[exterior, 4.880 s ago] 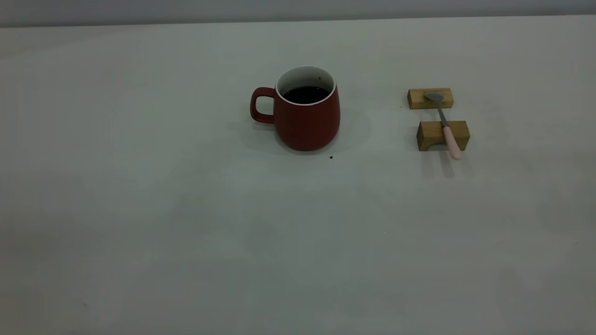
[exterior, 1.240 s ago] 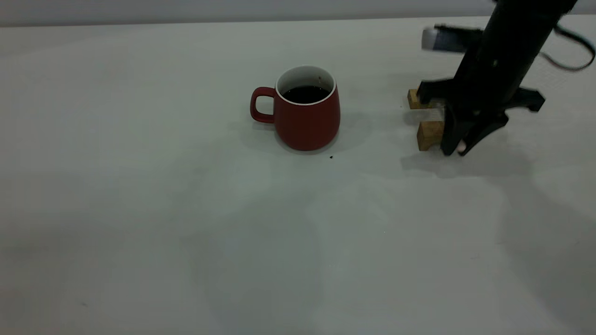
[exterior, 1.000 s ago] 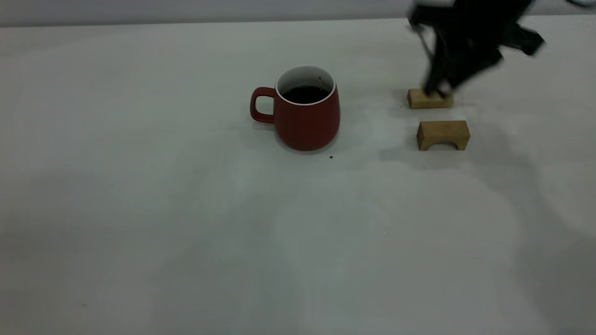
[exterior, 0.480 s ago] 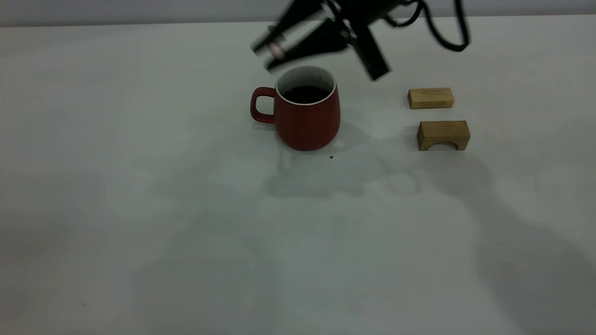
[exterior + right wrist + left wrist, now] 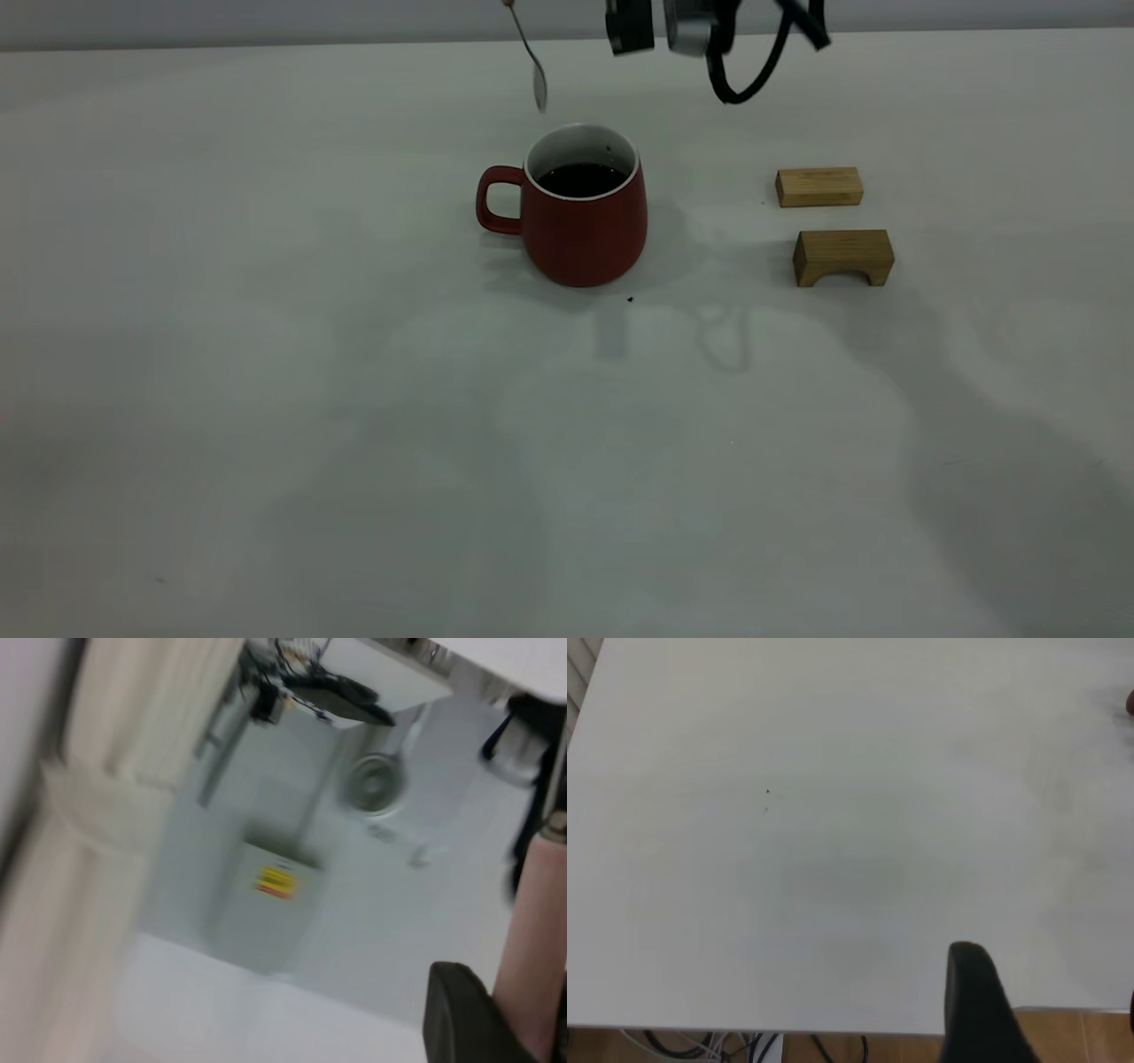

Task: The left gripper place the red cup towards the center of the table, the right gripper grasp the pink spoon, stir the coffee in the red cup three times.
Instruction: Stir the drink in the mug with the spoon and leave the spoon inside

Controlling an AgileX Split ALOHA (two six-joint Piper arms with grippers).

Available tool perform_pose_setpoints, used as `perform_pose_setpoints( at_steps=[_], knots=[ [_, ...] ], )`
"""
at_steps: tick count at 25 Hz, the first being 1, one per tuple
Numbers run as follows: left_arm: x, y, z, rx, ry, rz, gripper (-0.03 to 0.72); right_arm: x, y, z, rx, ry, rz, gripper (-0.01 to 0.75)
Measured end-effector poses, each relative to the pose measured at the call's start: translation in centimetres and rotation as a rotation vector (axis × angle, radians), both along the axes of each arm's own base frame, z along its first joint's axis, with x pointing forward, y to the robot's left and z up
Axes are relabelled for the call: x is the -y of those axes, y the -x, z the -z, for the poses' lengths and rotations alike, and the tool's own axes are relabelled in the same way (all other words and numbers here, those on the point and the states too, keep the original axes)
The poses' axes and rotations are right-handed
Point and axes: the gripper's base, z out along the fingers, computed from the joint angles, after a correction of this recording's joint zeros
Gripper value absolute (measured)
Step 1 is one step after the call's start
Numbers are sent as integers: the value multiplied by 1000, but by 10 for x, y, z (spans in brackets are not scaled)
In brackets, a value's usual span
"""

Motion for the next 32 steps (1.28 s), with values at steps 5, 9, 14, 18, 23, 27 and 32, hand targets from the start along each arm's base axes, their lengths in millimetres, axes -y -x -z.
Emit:
perform_pose_setpoints(
  at_steps=[5, 9, 14, 18, 23, 27, 32],
  knots=[
    [0, 0, 0, 0, 0, 0, 478, 2, -3, 3, -199, 3, 80, 142],
    [0, 0, 0, 0, 0, 0, 478, 5, -8, 7, -187, 37, 124, 142],
    [0, 0, 0, 0, 0, 0, 478, 33, -19, 25, -160, 35, 153, 142],
    [0, 0, 0, 0, 0, 0, 478, 55, -23, 47, -165, -1, 140, 142],
    [0, 0, 0, 0, 0, 0, 478, 54, -19, 69, -206, 1, 125, 142],
    [0, 0, 0, 0, 0, 0, 478, 55, -17, 85, -242, 8, 128, 142],
    [0, 0, 0, 0, 0, 0, 478, 51, -14, 96, -265, 15, 119, 142]
  ],
)
